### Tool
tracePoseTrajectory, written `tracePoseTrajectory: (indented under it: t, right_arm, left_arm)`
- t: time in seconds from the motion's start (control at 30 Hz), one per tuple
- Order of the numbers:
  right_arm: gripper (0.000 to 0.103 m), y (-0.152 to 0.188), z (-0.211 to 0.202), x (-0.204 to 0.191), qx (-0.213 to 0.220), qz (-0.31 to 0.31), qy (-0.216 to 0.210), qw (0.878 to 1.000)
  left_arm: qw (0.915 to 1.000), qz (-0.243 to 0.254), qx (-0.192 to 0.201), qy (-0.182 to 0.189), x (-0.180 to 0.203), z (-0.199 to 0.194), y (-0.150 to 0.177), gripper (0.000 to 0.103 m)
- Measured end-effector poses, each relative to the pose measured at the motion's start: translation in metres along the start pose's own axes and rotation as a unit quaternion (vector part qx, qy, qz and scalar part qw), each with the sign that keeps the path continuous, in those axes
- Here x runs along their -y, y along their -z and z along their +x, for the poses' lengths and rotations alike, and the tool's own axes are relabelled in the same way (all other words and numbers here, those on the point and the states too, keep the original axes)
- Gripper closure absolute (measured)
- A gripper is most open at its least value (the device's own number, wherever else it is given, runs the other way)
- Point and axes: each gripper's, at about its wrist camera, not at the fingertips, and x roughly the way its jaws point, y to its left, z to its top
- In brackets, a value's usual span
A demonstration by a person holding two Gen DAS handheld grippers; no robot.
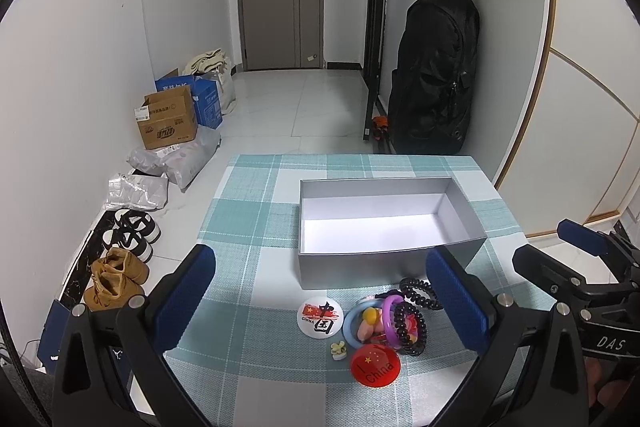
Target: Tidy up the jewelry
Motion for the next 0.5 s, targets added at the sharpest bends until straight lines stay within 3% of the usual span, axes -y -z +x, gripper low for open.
tracePoseTrajectory:
  t: [0.5]
  right_arm:
    - [0.005,0.0015,0.0003,-0.001,-0.002,0.002,0.002,1.0]
  left_arm:
    - [1.0,0.0,-0.001,0.006,-0.0006,-0.0007,0.0008,0.001]
